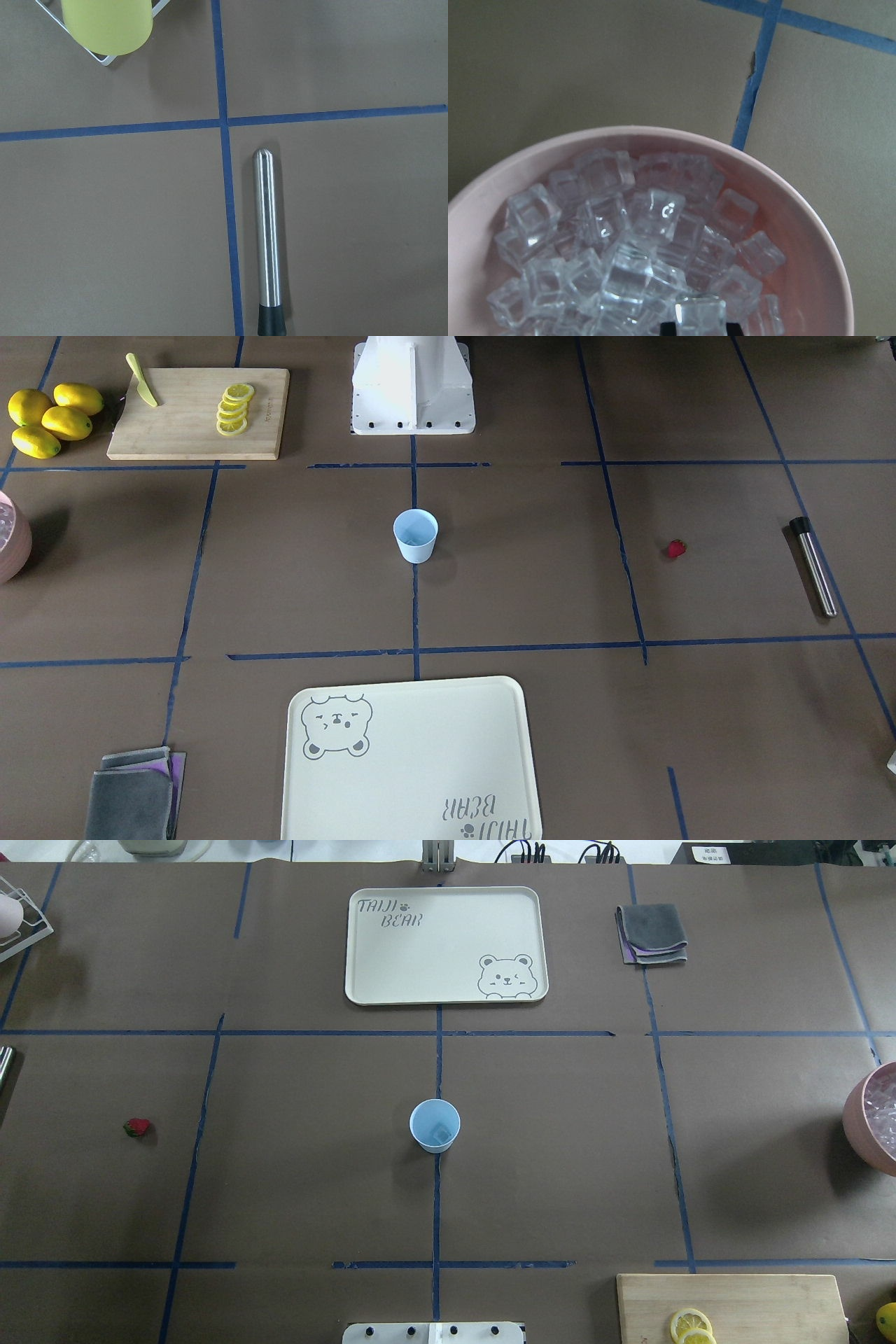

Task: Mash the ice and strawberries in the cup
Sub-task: 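Grasp another ice cube from the pink bowl with the right gripper, then carry the ice cube with the right gripper over the blue cup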

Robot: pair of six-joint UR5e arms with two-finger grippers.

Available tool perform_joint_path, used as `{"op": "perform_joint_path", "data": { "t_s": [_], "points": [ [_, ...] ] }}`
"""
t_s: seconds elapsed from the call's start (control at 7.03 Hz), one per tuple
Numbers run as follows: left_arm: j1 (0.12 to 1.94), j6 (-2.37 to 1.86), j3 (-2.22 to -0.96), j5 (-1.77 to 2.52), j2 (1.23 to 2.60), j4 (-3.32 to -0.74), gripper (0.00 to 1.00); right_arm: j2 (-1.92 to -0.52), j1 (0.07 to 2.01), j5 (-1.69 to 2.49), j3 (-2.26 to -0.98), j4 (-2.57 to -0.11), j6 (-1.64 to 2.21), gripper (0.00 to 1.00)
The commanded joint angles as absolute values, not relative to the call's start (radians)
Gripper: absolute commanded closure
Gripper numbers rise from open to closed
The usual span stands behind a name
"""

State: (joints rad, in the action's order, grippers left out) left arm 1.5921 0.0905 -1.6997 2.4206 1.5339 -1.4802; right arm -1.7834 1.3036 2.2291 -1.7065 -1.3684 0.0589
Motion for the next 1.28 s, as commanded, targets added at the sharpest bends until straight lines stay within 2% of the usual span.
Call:
{"op": "perform_joint_path", "data": {
  "t_s": [0.0,0.28,0.57,1.14],
  "points": [
    [1.592,0.091,-1.7,2.421,1.534,-1.48,0.0,-1.827,1.347,2.229,-1.768,-1.377,0.018,1.0],
    [1.592,0.091,-1.7,2.421,1.532,-1.48,0.0,-1.761,1.347,2.244,-1.813,-1.393,0.038,1.0],
    [1.592,0.092,-1.698,2.421,1.531,-1.48,0.0,-1.589,1.318,2.339,-1.883,-1.545,0.157,1.0],
    [1.592,0.092,-1.695,2.421,1.529,-1.48,0.0,-1.225,0.968,2.292,-1.899,-1.6,0.758,1.0]
  ]
}}
